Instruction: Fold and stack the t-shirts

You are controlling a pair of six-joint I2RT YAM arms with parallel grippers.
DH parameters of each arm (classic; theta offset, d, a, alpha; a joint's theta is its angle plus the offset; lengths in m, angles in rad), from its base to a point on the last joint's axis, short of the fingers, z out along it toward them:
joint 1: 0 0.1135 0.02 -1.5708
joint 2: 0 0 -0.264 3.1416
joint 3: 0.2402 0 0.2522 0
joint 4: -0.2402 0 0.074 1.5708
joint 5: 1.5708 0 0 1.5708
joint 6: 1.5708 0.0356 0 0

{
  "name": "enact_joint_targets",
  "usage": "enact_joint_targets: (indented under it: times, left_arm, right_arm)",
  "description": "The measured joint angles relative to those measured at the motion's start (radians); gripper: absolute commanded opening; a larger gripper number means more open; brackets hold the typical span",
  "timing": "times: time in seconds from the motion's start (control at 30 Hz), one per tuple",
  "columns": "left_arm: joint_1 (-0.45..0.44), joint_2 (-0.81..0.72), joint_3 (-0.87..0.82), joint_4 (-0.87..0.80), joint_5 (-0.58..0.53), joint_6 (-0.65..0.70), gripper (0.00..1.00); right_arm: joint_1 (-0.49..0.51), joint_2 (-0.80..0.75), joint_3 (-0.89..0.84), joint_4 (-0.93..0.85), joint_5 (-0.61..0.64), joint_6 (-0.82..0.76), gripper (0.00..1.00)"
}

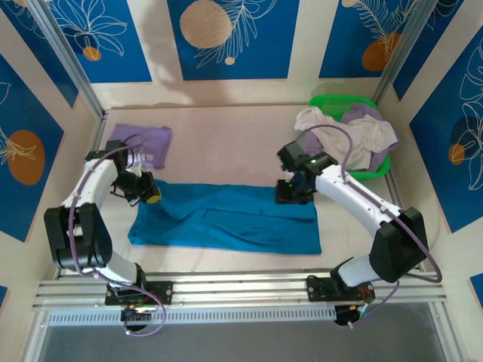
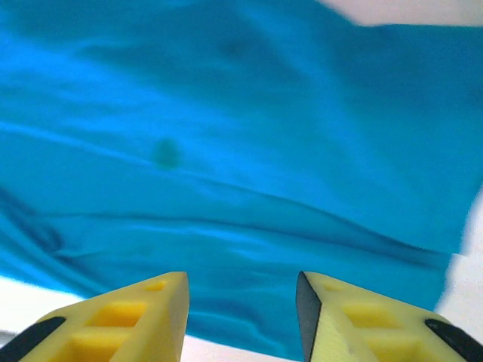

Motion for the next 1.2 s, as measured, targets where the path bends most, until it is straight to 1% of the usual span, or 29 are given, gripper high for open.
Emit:
enact_joint_targets:
  times: [0.13,0.27,0.4,0.5,0.6,0.7,0.8,1.0,1.2]
  left_arm:
    - [0.004,0.092,0.116,0.03,0.008,-0.001,0.0]
    - [0.013,0.175,0.195,0.061,0.026,0.0,0.0]
    - [0.026,0.239,0.225,0.075,0.052,-0.001,0.0]
    - [0.03,0.286,0.255,0.082,0.073,0.0,0.0]
    - [0.031,0.333,0.282,0.09,0.095,0.0,0.0]
    - [0.031,0.372,0.298,0.099,0.112,0.003,0.0]
    - [0.032,0.397,0.301,0.104,0.121,0.004,0.0]
    - [0.037,0.424,0.303,0.11,0.141,0.015,0.0]
    - [0.044,0.445,0.311,0.111,0.15,0.029,0.0]
  right_arm:
    - [0.166,0.098,0.077,0.068,-0.003,0.029,0.38]
    - [0.292,0.289,0.222,0.146,-0.01,0.033,0.33]
    - [0.379,0.467,0.372,0.203,-0.024,0.029,0.32]
    - [0.422,0.574,0.48,0.216,-0.037,0.02,0.33]
    - [0.452,0.665,0.596,0.219,-0.05,0.008,0.33]
    - [0.462,0.725,0.682,0.222,-0.061,0.002,0.35]
    - [0.462,0.774,0.752,0.225,-0.07,0.003,0.37]
    - [0.462,0.899,0.889,0.235,-0.095,0.006,0.38]
    - [0.458,1.036,1.044,0.195,-0.104,0.006,0.38]
